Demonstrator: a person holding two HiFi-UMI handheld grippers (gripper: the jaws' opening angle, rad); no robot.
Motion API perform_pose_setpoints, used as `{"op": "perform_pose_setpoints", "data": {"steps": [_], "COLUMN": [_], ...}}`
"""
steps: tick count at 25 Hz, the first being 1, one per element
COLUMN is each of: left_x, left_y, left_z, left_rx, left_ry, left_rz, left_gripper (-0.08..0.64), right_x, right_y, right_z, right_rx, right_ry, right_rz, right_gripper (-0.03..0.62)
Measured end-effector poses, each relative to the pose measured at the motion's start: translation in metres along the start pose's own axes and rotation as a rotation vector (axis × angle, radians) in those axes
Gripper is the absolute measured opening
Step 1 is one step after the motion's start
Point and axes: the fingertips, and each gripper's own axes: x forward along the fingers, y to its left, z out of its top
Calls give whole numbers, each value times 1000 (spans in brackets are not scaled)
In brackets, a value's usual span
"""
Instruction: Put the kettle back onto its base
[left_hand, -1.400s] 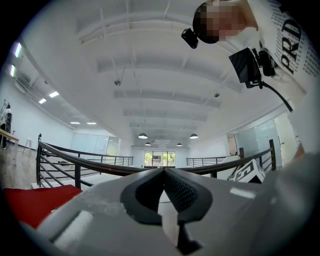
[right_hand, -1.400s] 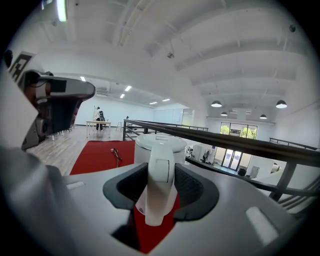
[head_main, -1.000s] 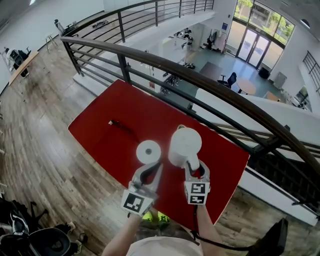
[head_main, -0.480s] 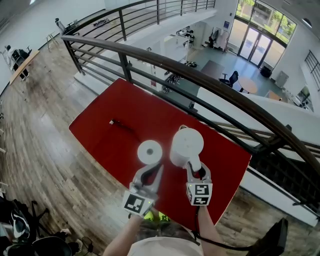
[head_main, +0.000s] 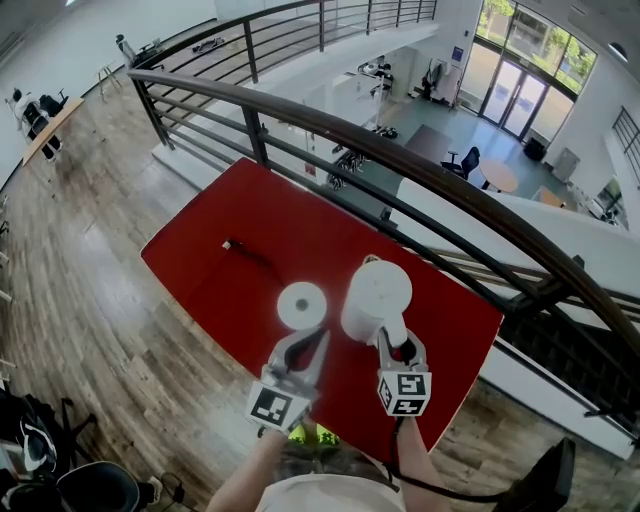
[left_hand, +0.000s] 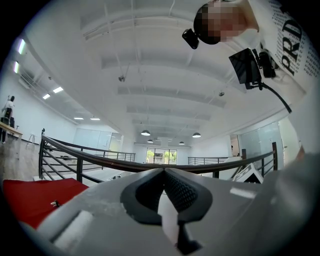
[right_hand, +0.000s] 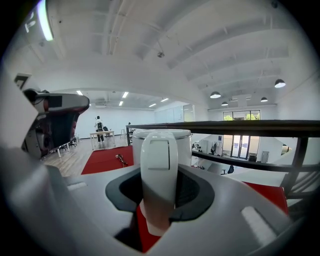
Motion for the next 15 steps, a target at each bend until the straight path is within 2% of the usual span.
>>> {"op": "perform_pose_setpoints", "data": {"steps": [8,15], "left_x": [4,-1], "left_y": [-7,-12], "left_z": [5,24], "left_rx": [5,32], "left_ry": [-18,-45], "left_rz": [-6,7], "left_gripper": [-8,-8], "right_x": [0,-13], "right_y": [-6,-3], "right_z": [16,32], "right_rx": [45,78], "right_ry": [-8,15], "right_rz": [16,42], "right_gripper": [124,123]}}
